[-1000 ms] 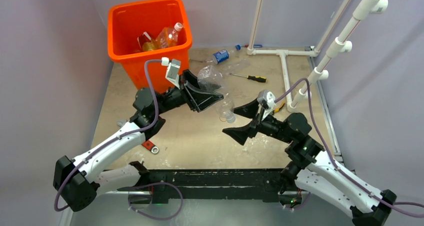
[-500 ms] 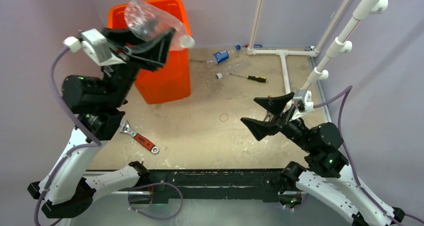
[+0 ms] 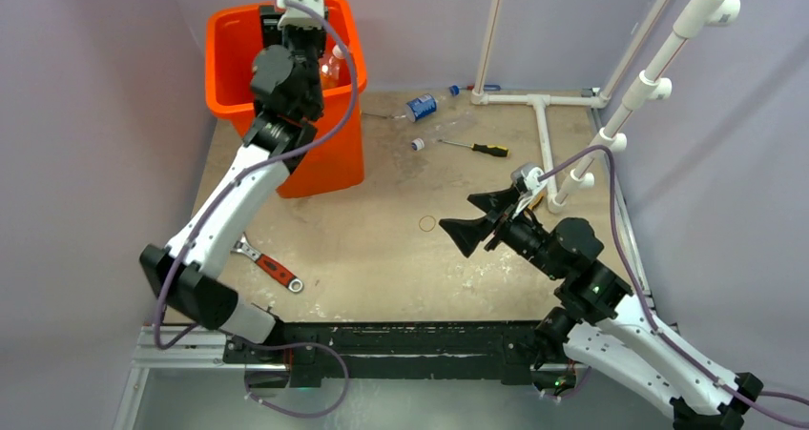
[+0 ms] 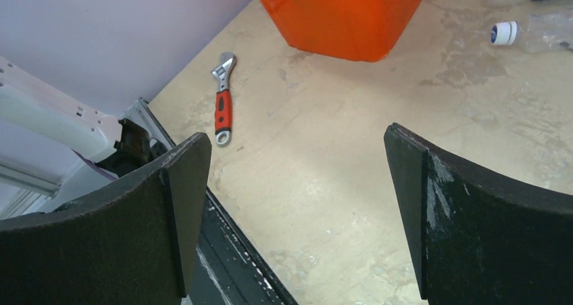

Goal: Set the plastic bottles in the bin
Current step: Place the plastic bottle in the trash bin.

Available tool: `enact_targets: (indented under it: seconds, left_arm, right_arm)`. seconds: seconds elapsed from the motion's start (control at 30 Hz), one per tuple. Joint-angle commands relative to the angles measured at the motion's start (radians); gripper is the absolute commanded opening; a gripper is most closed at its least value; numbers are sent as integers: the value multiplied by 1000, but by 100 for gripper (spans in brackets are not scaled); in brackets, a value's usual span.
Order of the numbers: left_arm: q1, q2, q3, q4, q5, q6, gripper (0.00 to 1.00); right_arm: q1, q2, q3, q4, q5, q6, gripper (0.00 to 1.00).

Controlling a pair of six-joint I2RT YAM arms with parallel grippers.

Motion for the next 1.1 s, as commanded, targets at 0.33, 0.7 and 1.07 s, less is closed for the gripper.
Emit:
enact_targets:
  seconds: [0.33,0.7,1.07]
  left_arm:
    - [110,153,36,-58,-147,-60,0]
    - [136,140,-24,-66,-160,-91,11]
    - [122,27,22,-161,-143,-182,97]
  right_arm:
    - [4,5,-70,-16,45,67,99]
    - [3,13,-78,-138,329,298,99]
    - [4,35,-45,-114,261,237,99]
